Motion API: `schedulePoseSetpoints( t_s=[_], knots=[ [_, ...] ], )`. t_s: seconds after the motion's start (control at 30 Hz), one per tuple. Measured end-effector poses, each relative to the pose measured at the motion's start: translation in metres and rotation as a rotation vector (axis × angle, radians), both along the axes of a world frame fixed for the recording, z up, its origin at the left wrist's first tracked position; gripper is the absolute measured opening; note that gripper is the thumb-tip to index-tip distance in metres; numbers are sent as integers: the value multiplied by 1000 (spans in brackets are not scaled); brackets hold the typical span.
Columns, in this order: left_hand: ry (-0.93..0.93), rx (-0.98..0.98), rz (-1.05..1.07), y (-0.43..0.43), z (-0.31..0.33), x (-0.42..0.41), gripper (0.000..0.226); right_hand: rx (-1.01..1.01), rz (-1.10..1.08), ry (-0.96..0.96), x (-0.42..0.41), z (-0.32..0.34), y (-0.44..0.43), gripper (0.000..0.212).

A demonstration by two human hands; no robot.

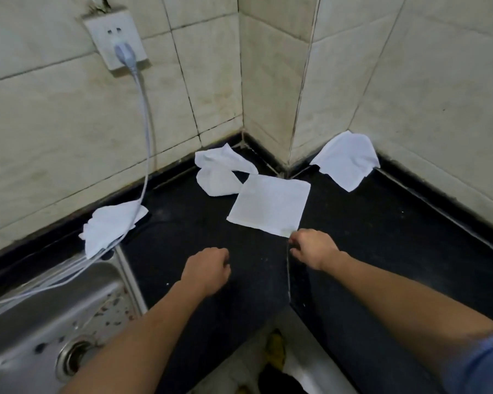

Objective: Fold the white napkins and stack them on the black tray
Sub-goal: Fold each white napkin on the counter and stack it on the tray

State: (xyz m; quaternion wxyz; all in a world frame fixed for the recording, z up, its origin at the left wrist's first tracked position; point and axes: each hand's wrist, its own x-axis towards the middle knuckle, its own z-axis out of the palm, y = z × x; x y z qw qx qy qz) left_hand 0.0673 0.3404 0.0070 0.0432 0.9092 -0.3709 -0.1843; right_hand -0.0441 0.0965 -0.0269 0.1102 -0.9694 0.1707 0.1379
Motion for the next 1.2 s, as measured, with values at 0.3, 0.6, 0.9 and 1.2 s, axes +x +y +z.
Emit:
schedulePoseSetpoints(
  t_s=[0.3, 0.6, 0.9, 1.2],
  knots=[
    [99, 93, 67, -25, -36, 42, 18, -34, 4, 102, 83, -58, -12, 39],
    [69, -16, -40, -64, -67, 55, 21, 68, 89, 12, 50, -76, -28, 21],
    [100, 6, -368, -51, -107, 5, 17, 43, 84, -49, -49, -83, 4, 32],
    [52, -21, -521, -30, -109, -14, 24, -107, 32, 75, -78, -73, 27, 42]
  ],
)
